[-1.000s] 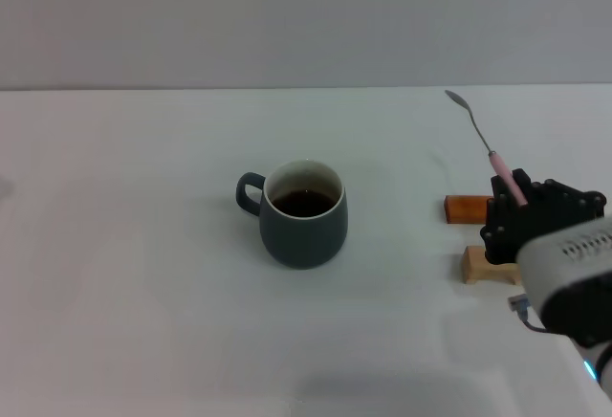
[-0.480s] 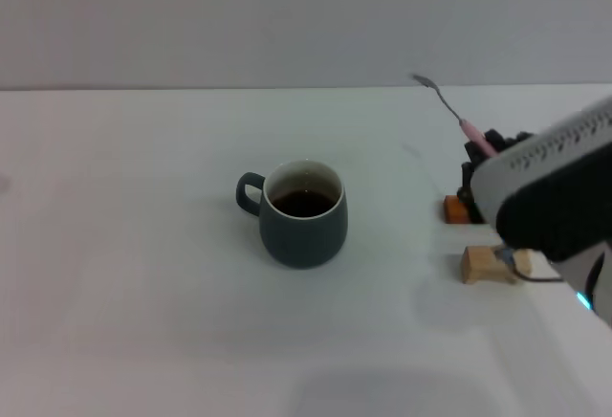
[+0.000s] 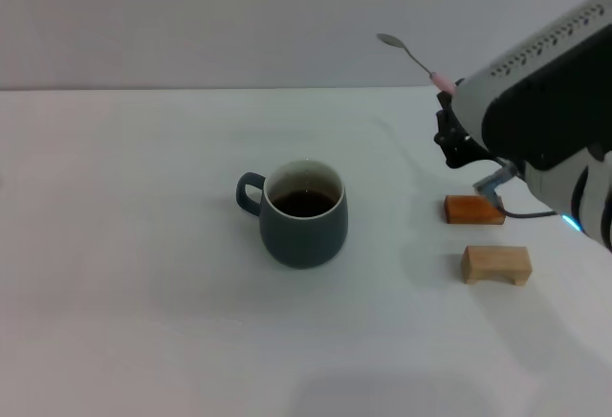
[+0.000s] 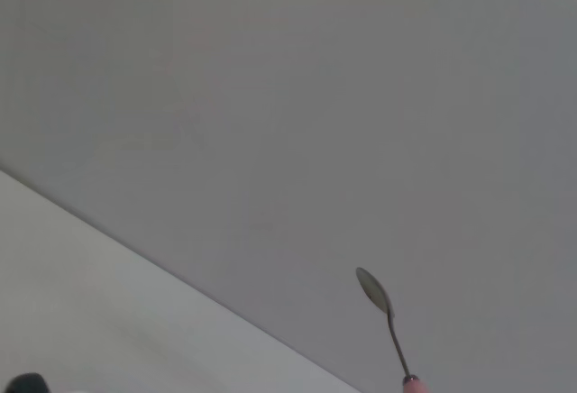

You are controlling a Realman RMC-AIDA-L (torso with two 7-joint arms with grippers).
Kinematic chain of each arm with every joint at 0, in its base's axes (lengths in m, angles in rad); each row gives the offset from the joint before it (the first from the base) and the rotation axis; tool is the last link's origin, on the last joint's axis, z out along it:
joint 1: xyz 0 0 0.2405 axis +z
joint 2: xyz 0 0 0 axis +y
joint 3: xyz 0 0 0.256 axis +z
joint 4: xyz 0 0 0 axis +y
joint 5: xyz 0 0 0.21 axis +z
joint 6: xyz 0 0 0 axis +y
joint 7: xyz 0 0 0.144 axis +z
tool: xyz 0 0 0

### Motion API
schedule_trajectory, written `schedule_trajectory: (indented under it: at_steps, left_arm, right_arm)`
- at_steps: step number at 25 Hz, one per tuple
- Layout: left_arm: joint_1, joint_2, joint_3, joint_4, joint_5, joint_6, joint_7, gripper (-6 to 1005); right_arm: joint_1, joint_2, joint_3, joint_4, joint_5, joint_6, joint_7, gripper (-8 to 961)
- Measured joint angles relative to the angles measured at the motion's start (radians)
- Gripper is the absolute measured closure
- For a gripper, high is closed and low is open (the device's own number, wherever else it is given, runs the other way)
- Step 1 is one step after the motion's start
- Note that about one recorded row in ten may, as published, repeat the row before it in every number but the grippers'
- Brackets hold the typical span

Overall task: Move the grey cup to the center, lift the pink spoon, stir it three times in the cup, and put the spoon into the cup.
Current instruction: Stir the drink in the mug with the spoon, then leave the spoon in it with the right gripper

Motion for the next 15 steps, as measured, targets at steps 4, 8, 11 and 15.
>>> schedule_trajectory:
  at_steps: [4, 8, 11, 15]
  left_arm:
    - [-0.004, 0.001, -0.012, 0.000, 0.005, -0.006, -0.002, 994]
    - [-0.011, 0.002, -0.013, 0.000, 0.005, -0.006, -0.002, 994]
    - [-0.016, 0.003, -0.013, 0.000, 0.006, -0.009, -0.002, 994]
    - [-0.023, 0.004, -0.013, 0.000, 0.006, -0.021, -0.002, 994]
  right_arm:
    - [0.021, 0.002, 0.018, 0.000, 0.035, -0.009, -0.040, 827]
    - [0.025, 0.005, 0.021, 0.005, 0.037, -0.016, -0.058, 827]
    - [0.028, 0.005, 0.029, 0.019, 0.049, -0.026, -0.072, 828]
    - [0.061, 0.003, 0.079, 0.050, 0.169, -0.067, -0.144, 828]
